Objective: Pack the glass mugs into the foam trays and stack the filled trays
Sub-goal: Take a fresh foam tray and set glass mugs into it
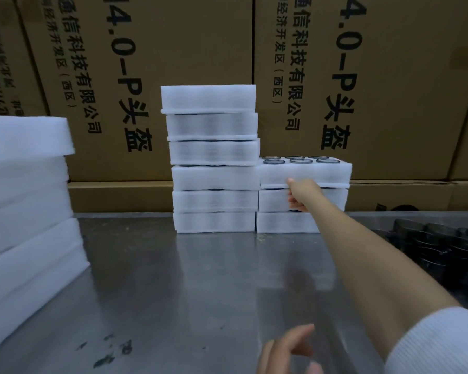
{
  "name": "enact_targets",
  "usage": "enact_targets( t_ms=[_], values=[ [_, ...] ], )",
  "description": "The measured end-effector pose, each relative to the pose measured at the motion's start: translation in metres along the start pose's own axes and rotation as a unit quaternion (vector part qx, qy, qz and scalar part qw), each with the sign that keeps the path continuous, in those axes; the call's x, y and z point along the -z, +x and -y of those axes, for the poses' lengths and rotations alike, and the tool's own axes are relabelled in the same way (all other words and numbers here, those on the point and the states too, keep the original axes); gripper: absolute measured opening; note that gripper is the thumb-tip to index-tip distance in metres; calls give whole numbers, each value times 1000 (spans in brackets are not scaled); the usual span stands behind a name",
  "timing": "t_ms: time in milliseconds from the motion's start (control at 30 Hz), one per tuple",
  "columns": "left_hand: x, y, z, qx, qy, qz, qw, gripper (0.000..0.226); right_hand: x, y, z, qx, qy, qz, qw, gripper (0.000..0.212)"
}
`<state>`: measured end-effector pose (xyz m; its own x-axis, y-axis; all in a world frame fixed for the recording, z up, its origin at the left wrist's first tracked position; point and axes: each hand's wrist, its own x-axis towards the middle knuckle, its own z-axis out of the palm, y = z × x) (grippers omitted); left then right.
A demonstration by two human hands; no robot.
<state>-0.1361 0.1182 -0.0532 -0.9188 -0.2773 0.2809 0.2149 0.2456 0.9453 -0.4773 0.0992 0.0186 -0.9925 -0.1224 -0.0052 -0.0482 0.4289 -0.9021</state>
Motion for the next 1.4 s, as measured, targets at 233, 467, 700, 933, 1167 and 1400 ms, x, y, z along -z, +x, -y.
enact_targets(
  t_ms=[233, 467, 700, 933, 1167, 1400],
  values=[
    [-22, -4, 13, 24, 5, -142, 990, 51, -26, -45, -56, 79, 4, -31, 996, 42],
    [-16, -11, 18, 59, -56, -115, 990, 43, -9, -145, -108, 145, 65, 4, 987, 40],
    [-17, -22, 12, 45, -72, -148, 985, 21, 29, -252, -124, 151, 61, -15, 986, 38],
    [-13, -73, 4, 25, 11, -112, 993, 31, 39, -339, -140, 176, 57, 10, 983, 37],
    [130, -80, -32, -155, 534, -112, 823, 54, 34, -373, -157, 190, 89, 20, 978, 42],
    [290, -31, -139, 22, 800, -307, 516, 92, 37, -373, -154, 192, 65, 10, 979, 41]
  ],
)
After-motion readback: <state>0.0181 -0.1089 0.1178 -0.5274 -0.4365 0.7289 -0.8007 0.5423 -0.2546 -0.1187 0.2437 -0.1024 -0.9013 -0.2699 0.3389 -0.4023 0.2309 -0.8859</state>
